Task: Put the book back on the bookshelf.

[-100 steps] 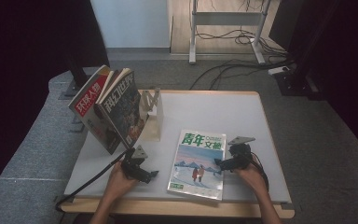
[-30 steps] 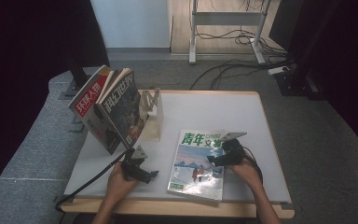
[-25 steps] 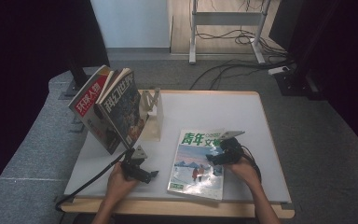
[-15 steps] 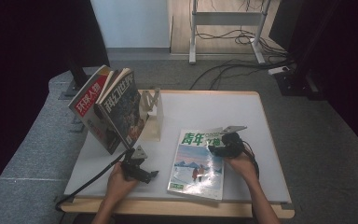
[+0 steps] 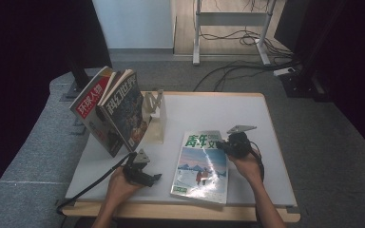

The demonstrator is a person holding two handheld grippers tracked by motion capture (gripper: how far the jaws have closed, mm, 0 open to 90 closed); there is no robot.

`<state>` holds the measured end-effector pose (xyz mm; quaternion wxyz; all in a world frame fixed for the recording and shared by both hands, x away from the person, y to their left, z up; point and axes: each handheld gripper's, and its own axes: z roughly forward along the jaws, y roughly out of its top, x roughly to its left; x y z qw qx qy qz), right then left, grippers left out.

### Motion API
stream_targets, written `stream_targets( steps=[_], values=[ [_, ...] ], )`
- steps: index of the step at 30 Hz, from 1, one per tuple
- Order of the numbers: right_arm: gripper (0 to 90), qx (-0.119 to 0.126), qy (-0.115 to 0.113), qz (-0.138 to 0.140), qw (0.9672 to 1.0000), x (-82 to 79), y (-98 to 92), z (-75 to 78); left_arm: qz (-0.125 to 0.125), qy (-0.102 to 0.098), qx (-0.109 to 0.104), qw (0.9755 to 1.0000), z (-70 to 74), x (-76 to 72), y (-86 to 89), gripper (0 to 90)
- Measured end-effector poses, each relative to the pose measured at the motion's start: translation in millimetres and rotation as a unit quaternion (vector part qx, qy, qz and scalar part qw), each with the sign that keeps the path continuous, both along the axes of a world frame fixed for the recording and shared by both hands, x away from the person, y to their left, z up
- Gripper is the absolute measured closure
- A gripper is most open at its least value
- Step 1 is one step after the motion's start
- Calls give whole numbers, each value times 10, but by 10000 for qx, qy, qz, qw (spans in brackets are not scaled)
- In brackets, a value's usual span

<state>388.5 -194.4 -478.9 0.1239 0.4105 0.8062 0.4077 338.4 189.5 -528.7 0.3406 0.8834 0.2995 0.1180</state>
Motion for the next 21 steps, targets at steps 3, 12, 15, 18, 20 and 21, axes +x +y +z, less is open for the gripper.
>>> stream_targets(
  steps=[3,12,15,18,20,21],
  values=[
    [853,6,-69,62,10000,-29,16,41,-14,26,-14,10000,1,5,3,74],
    [856,-54,-341,226,9991,-129,77,185,-265,337,-346,9985,103,55,-98,142],
    [856,-38,-454,268,9986,-175,78,250,-528,408,-470,9967,173,87,-227,146],
    [856,-5,-487,281,9984,-197,65,286,-651,446,-531,9955,209,113,-303,154],
    [856,1,-518,290,9982,-219,54,318,-777,459,-627,9939,228,133,-365,169],
    [856,-1,-563,299,9980,-242,48,342,-888,515,-658,9925,237,154,-429,179]
  ],
)
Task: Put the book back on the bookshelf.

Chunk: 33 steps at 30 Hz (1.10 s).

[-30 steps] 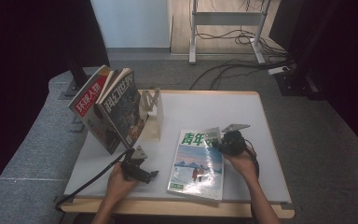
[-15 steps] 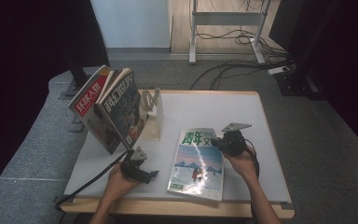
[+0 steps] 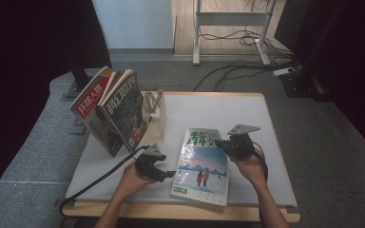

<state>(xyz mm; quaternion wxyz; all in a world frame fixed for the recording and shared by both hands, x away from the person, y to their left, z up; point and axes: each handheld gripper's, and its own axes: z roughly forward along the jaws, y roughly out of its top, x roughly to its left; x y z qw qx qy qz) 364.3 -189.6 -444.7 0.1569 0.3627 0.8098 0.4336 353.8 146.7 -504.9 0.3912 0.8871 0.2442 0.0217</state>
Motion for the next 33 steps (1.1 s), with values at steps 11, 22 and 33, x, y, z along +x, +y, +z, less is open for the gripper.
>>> stream_targets(
  steps=[11,22,33],
  values=[
    [856,-23,-200,84,9998,-116,-53,104,-293,379,-278,9985,-82,115,-178,220],
    [856,-118,-270,123,9995,-135,-36,111,-676,691,-185,9951,-120,90,-319,247],
    [854,-130,-331,187,9992,-156,-30,121,-749,1002,-216,9919,-148,127,-309,341]
  ],
)
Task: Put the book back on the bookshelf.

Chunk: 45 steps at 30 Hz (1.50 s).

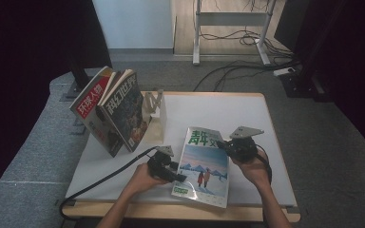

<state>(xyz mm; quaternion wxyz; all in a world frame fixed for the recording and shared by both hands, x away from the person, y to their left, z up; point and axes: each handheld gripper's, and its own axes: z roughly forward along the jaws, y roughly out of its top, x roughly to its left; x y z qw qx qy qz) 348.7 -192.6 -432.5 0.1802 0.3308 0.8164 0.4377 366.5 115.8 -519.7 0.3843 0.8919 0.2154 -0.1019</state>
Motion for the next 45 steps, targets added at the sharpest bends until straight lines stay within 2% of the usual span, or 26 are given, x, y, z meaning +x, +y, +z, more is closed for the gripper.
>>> stream_targets(
  steps=[9,12,14,15,16,19,22,25,28,29,30,32,34,37,40,41,45],
  values=[
    [833,78,21,3,10000,0,-36,16,-1,178,28,9998,28,15,24,421],
    [806,125,73,-51,9999,10,-55,18,-26,135,11,9999,40,6,27,451],
    [788,108,124,-105,9998,29,-57,5,-76,66,-6,9999,50,-12,26,475],
    [771,80,183,-164,9997,51,-51,-20,-124,-47,-34,9999,61,-40,21,488],
    [766,87,215,-196,9995,61,-49,-31,-124,-47,-34,9999,61,-40,21,492],
    [760,197,350,-325,9987,110,-67,-63,-143,-76,-53,9999,67,-54,19,506],
    [785,184,381,-427,9982,132,-78,-73,-180,-138,-78,9997,76,-65,19,514],
    [829,191,342,-504,9980,154,-79,-85,-162,-135,-131,9997,91,-67,23,530],
    [835,188,284,-509,9981,167,-72,-78,-92,-100,-172,9998,104,-29,37,542],
    [838,226,222,-540,9980,191,-71,-45,20,-204,-203,9996,132,7,56,558],
    [838,226,222,-540,9980,191,-71,-45,20,-204,-203,9996,132,7,56,563],
    [843,276,123,-555,9980,229,-62,22,158,-337,-247,9990,175,60,85,575],
    [844,277,9,-562,9980,268,-37,90,318,-527,-295,9977,222,131,130,590],
    [844,193,-200,-521,9983,330,76,262,426,-822,-234,9954,279,155,178,602],
    [844,105,-262,-456,9986,316,132,304,450,-876,-259,9948,262,123,214,608],
    [843,121,-300,-388,9987,285,157,306,492,-893,-399,9940,220,80,274,610],
    [842,208,-293,-339,9988,238,156,285,519,-853,-536,9936,189,37,344,618]
  ],
)
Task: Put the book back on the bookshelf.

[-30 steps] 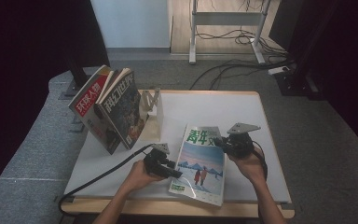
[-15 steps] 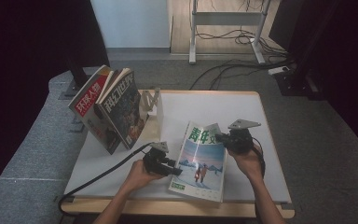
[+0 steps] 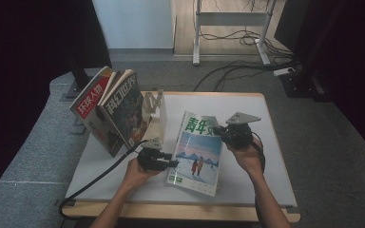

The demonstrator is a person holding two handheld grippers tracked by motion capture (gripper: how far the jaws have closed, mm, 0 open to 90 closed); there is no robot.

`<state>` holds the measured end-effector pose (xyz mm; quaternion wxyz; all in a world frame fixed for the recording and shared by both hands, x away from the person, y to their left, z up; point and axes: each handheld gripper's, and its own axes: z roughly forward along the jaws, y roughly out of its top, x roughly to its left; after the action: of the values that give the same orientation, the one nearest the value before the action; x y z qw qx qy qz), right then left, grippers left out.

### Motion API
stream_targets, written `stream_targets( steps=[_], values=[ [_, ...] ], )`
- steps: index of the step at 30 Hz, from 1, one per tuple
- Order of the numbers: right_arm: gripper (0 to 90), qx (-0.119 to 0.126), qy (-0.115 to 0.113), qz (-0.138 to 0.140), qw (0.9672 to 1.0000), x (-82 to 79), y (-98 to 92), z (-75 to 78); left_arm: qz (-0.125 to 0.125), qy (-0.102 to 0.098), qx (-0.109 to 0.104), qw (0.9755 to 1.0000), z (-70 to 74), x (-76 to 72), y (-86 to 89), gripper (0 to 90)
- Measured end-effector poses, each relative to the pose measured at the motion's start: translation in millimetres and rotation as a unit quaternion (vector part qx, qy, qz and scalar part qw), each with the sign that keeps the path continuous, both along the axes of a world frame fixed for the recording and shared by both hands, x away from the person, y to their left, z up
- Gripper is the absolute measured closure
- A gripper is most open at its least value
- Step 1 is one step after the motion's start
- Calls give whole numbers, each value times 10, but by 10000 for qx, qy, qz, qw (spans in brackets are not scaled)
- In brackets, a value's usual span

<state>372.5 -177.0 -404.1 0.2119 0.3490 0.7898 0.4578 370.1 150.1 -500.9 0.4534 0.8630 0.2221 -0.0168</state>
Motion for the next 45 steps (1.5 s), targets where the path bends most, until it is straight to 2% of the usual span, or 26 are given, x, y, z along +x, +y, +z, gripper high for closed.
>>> stream_targets(
  steps=[7,15,17,20,23,25,28,31,34,38,45],
  values=[
    [828,55,-7,201,9998,-58,3,-2,-8,5,-35,10000,-6,-65,78,630],
    [820,64,54,239,9997,-58,-5,-19,-19,76,-48,10000,0,-82,111,636],
    [831,73,58,222,9997,-49,-7,-28,0,129,-111,9999,-1,-66,113,637],
    [843,33,-4,130,9999,-31,-17,-19,177,35,-282,9994,18,8,118,657],
    [843,56,-63,73,9999,-21,-33,25,276,-70,-324,9991,53,50,103,672],
    [843,81,-176,20,9998,-9,-48,107,402,-334,-365,9980,116,92,75,676],
    [846,130,-307,37,9994,-27,-29,214,405,-480,-377,9973,116,86,97,680],
    [844,37,-353,152,9993,-56,20,214,417,-530,-308,9972,61,35,134,680],
    [845,81,-371,238,9990,-79,61,164,460,-510,-447,9966,-6,-5,210,680],
    [842,127,-329,372,9987,-88,70,153,432,-628,-424,9962,-2,-62,250,685],
    [825,155,-287,485,9983,-129,44,167,367,-619,-466,9963,7,-104,295,698]
  ],
)
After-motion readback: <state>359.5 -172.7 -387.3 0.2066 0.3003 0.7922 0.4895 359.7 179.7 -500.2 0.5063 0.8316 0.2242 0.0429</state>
